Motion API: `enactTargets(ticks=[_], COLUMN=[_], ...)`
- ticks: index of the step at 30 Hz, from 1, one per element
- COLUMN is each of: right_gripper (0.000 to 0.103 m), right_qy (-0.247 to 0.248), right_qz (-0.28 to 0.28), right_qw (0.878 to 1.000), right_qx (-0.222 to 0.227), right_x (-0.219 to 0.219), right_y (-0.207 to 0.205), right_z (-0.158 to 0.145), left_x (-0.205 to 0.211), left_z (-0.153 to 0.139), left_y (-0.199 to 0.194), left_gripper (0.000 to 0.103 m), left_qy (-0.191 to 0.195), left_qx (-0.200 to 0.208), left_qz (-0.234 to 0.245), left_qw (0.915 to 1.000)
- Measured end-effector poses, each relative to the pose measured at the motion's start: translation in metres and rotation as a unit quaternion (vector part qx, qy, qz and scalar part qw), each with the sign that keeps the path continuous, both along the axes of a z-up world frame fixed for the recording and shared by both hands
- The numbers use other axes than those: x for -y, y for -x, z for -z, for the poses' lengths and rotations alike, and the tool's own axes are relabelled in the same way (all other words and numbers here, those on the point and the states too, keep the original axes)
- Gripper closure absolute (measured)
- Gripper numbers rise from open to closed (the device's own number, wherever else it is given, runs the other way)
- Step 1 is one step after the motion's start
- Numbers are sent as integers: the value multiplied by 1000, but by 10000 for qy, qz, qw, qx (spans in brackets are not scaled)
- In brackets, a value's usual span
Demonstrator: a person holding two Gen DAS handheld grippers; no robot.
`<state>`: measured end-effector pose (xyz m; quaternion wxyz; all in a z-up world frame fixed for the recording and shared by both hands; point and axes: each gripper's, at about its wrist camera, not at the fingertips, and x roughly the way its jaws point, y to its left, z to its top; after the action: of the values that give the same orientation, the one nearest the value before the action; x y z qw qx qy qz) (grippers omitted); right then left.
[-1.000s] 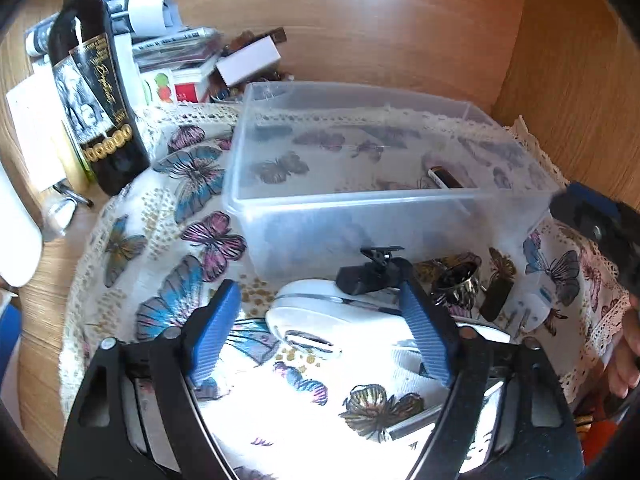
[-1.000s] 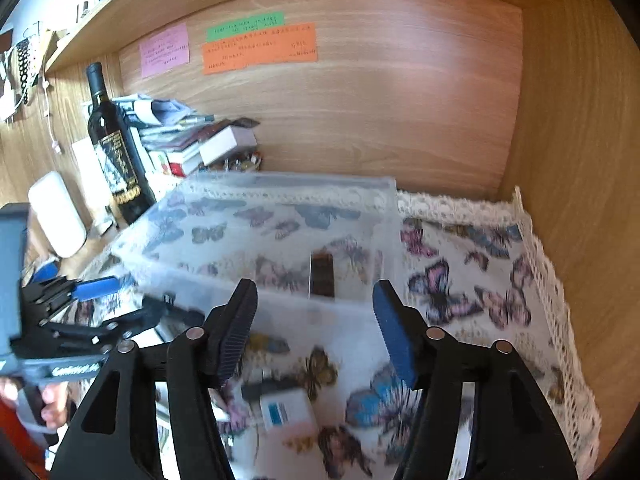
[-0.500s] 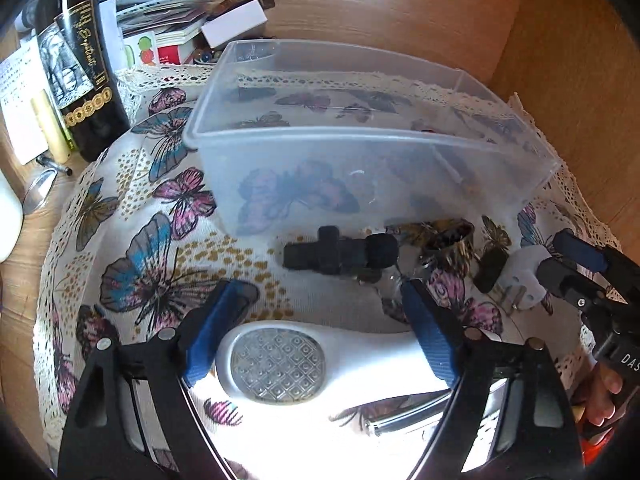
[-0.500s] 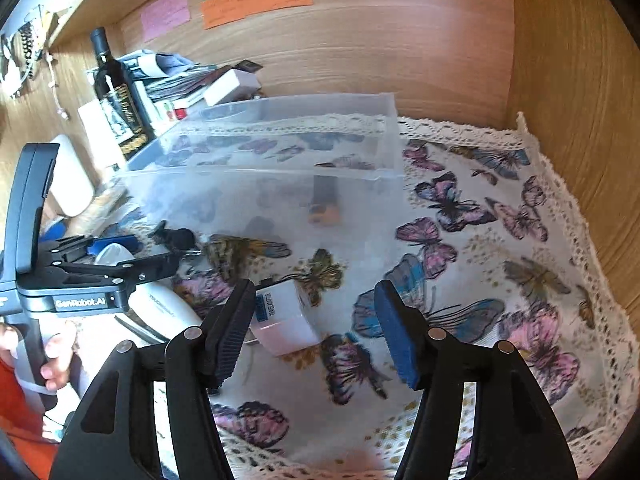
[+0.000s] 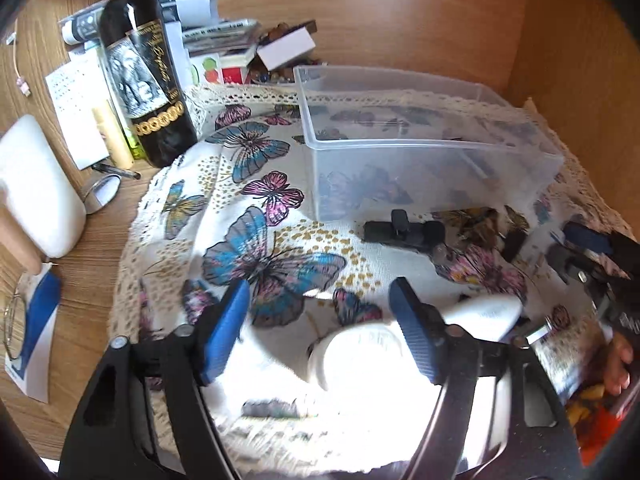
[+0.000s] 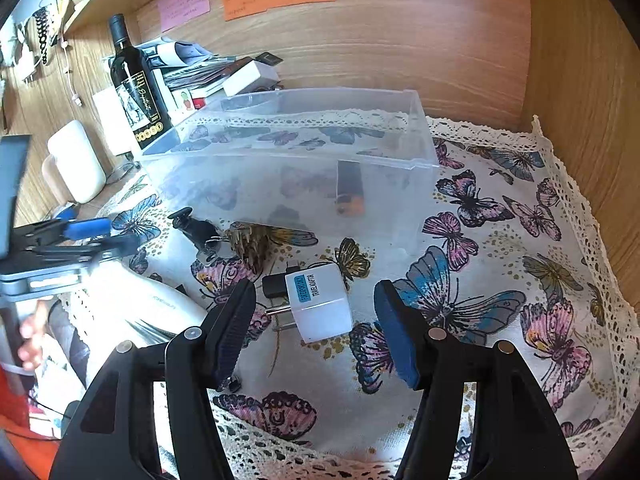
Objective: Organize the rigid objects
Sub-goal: 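Grasp the white handheld device with the left gripper while the right gripper grasps the white cube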
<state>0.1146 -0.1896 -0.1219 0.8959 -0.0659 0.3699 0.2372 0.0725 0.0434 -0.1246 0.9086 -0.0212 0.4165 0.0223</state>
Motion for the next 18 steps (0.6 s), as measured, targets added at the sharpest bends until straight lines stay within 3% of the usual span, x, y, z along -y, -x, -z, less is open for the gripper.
enactTargets(ticks=[3, 10, 15, 18], right_gripper=[45, 45, 45, 45], right_qy=[-6, -4, 24, 9], right_qz=[62, 188, 256, 301], right_qw=[10000, 9998, 9996, 9993], right_qx=[10, -47, -150, -204], right_x=[2, 4, 0, -2], right_y=[2, 7, 6, 1], right_z=[-1, 0, 7, 10], left_x=[0, 30, 41, 41], left_z=[-3, 12, 15, 16], left_y=[17, 19, 3, -5], left_gripper=[15, 14, 16, 31], left_qy=[-99, -594, -218, 41], left_qx=[58, -61, -93, -84], left_qz=[269, 1141, 1513, 1637], left_qw=[9996, 9917, 9882, 9865])
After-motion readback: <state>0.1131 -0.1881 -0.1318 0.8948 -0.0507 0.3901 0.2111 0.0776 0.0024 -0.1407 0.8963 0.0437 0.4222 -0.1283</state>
